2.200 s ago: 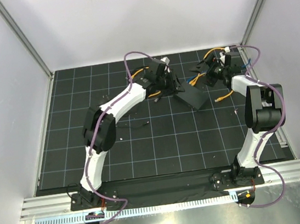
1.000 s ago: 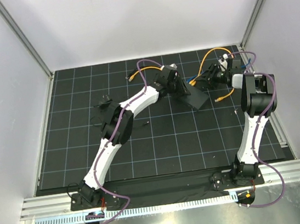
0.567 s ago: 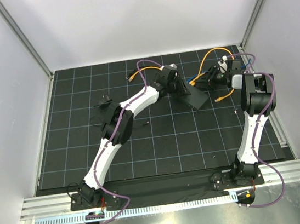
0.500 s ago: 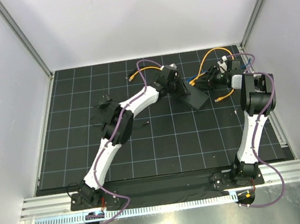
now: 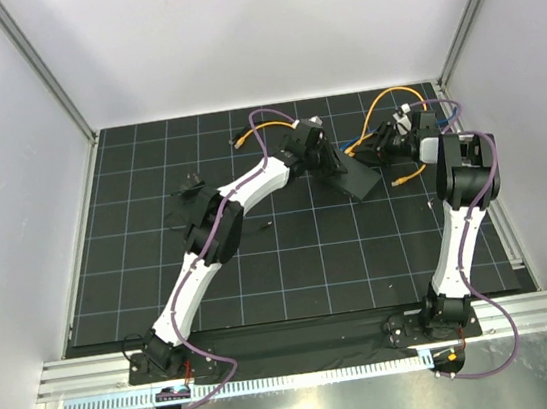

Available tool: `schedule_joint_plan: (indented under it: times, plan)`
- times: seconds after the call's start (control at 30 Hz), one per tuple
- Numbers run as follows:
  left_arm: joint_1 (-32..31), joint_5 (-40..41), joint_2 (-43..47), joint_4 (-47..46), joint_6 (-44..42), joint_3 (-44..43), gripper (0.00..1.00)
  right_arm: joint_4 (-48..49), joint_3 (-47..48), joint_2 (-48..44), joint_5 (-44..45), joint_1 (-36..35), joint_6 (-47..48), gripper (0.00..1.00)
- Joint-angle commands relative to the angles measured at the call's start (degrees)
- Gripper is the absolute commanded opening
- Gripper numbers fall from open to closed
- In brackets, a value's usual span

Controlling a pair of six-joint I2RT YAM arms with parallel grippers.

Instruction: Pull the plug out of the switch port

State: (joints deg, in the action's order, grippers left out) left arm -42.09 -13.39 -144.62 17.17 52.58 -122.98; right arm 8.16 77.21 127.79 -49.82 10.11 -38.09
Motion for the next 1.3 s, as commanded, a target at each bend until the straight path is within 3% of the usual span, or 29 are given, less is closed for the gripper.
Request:
schedule_joint_plan:
  times: [0.0, 0.23, 0.37, 0.97, 1.27]
  plan:
    - [0.1, 0.7, -0.4, -0.7, 0.2, -1.3, 0.27, 0.8, 1.7, 0.7, -1.5, -0.7, 0.9, 0.46]
    - [0.1, 0.7, -0.4, -0.7, 0.3, -1.0, 0.27, -4.1, 4.7, 2.5, -2.6, -1.4, 4.3, 0.43]
    - [0.1, 0.8, -0.4, -0.8, 0.3, -0.9, 0.27, -4.8, 4.9, 2.6, -2.9, -1.3, 4.5, 0.35]
    - [0.1, 0.7, 0.0, -0.7, 0.2, 0.0, 0.27, -6.3, 4.9, 4.2, -1.0, -1.3, 3.5, 0.29]
    - [0.1, 0.6, -0.1, -0.8, 0.3, 0.2, 0.27, -1.5, 4.5, 5.8, -1.9, -1.8, -1.1, 0.15]
